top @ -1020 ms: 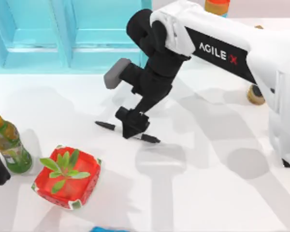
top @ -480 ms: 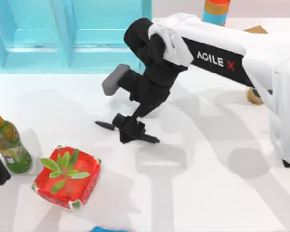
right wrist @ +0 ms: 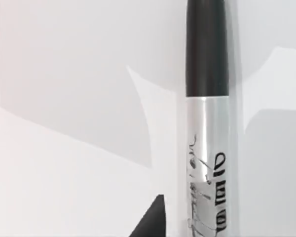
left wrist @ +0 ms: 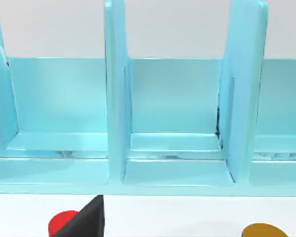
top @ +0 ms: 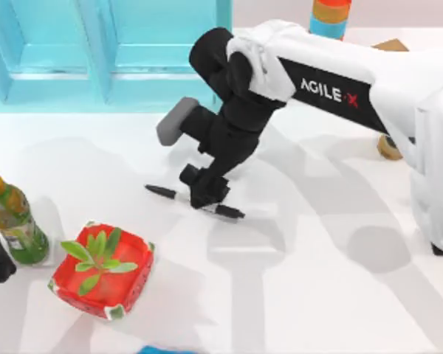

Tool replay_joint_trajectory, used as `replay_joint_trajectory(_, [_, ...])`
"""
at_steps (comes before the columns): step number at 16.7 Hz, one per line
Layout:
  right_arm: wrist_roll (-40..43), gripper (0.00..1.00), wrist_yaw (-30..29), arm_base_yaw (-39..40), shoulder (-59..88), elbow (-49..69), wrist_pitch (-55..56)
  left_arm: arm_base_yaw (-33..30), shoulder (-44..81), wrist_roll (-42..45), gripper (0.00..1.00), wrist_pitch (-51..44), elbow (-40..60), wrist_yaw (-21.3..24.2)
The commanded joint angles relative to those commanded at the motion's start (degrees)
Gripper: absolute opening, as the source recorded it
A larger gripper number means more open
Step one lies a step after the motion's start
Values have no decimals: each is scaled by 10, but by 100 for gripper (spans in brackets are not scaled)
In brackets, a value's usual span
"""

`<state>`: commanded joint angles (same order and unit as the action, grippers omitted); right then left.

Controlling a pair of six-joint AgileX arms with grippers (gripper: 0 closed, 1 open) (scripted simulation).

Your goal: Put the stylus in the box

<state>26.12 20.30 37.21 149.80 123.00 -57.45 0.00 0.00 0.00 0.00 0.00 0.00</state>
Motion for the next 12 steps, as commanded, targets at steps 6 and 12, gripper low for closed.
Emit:
replay_joint_trajectory(6, [0,0,0,0,0,0,0,0,0,0,100,0,0,0])
replay_joint_trajectory(12, [0,0,0,0,0,0,0,0,0,0,100,0,0,0])
